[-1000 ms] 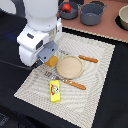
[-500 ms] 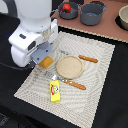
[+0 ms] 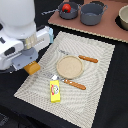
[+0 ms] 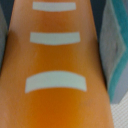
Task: Interact with the objects in diverse but meaningful ways.
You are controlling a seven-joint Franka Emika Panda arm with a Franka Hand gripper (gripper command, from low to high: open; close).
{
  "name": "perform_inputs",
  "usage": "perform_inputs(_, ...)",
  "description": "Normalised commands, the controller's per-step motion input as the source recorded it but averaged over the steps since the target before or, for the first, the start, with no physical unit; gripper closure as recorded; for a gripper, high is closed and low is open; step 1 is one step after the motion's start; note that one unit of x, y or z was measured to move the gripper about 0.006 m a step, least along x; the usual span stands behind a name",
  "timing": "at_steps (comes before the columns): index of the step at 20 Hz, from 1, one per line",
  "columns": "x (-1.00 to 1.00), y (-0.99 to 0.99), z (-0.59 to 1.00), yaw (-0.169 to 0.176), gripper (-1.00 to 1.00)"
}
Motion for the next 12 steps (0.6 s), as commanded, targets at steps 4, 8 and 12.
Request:
perform_inputs(4, -0.99, -0.09, -0.37, -0.008, 1.0)
perform_inputs(8, -0.98, -0.01, -0.39, 0.0, 1.0)
perform_inputs(12, -0.42, -0.09, -0.36, -0.001, 1.0)
